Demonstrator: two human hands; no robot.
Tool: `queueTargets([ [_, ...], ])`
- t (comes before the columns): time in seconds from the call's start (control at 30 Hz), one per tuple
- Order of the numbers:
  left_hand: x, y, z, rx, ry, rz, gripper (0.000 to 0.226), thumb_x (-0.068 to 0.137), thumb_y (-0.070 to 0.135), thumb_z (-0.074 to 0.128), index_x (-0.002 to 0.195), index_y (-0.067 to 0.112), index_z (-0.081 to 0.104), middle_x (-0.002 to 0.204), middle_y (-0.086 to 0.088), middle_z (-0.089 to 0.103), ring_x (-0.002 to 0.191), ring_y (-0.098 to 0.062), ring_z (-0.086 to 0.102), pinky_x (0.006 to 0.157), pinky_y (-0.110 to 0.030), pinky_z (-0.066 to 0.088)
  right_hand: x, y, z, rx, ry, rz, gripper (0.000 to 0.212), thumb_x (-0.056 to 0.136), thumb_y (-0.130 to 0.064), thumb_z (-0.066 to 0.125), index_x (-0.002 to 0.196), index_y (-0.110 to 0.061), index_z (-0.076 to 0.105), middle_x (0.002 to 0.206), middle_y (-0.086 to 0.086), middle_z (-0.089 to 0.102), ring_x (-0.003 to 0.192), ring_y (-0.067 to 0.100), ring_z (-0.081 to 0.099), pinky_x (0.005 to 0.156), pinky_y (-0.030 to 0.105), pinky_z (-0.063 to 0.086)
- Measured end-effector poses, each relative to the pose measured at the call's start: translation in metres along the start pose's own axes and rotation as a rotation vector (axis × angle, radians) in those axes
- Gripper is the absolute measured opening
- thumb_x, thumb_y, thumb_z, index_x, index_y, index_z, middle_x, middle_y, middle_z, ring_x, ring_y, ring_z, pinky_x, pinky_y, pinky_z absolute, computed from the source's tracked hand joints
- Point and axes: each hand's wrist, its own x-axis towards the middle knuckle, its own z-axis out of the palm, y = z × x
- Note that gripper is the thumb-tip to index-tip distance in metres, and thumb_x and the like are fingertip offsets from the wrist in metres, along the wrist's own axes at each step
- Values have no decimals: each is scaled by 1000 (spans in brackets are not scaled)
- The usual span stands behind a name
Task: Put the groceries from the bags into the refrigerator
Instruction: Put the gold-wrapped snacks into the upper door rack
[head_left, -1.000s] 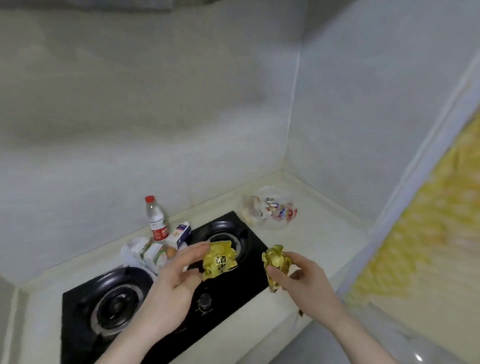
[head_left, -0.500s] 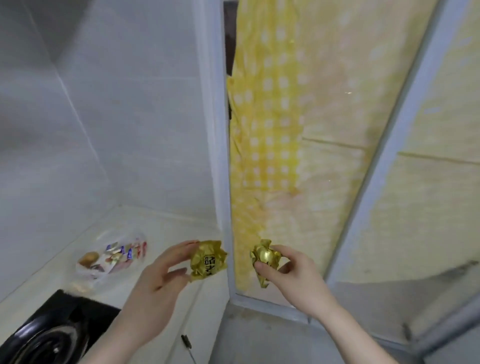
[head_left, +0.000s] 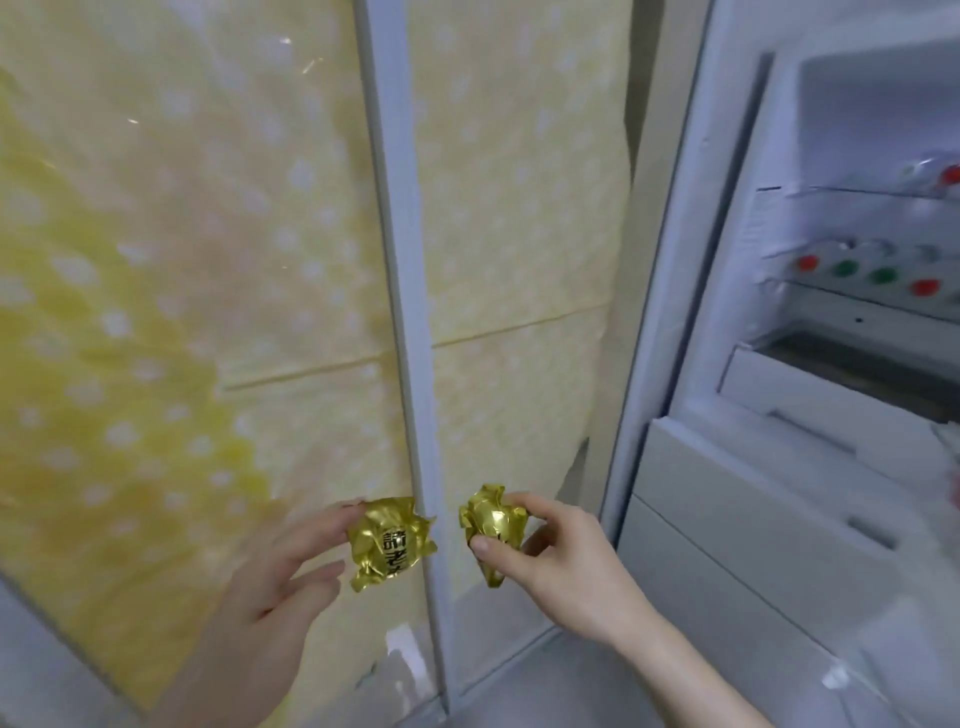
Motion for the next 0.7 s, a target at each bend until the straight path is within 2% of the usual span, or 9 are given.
queueTargets([
  [0.1,55,2,10,-57,-137,36,70,85,-26,53,111,36,76,131,10,67,124,-10,61,97,-30,54,13,-5,-19,-23,132,61,42,76,-58,82,112,-41,67,60,-14,66,52,3,55,55,17,42],
  [0.2,101,7,25,-139,-272,71,53,74,-2,62,111,33,76,131,8,68,125,-12,61,98,-37,53,18,-12,-40,-64,274,100,45,75,-59,82,113,-41,68,62,-11,65,55,5,58,54,16,42],
  [0.27,127,8,38,-168,-368,94,48,76,-6,67,111,26,78,130,8,68,125,-13,61,98,-36,53,17,-17,-52,-96,352,126,33,77,-58,81,104,-47,66,71,-10,72,60,8,63,57,19,48],
  [0.33,150,12,54,-183,-470,123,49,81,-12,65,112,23,78,130,8,68,125,-13,61,97,-34,54,11,-22,-64,-125,438,142,25,79,-55,81,95,-50,63,76,-15,74,63,5,64,59,16,49],
  [0.43,175,23,81,-175,-618,167,52,75,6,57,115,34,74,135,10,65,127,-10,58,101,-37,54,-5,-29,-82,-192,559,184,26,80,-57,79,100,-48,66,84,-15,74,69,9,67,65,22,53],
  [0.5,188,30,101,-170,-693,181,51,75,10,56,117,34,74,135,11,64,129,-8,57,105,-40,52,-18,-31,-94,-231,633,215,29,80,-59,78,104,-48,67,87,-15,74,72,10,68,67,26,54],
  [0.6,198,44,134,-188,-784,194,49,76,13,58,119,31,74,135,12,64,131,-8,55,110,-50,44,-40,-36,-113,-289,748,258,35,78,-60,79,108,-46,68,88,-15,73,74,9,68,64,23,54],
  [0.7,203,62,167,-205,-847,221,50,76,12,58,120,32,73,135,11,65,133,-9,54,114,-52,39,-59,-41,-131,-340,832,280,35,77,-60,80,107,-48,66,85,-12,74,72,9,68,60,20,52],
])
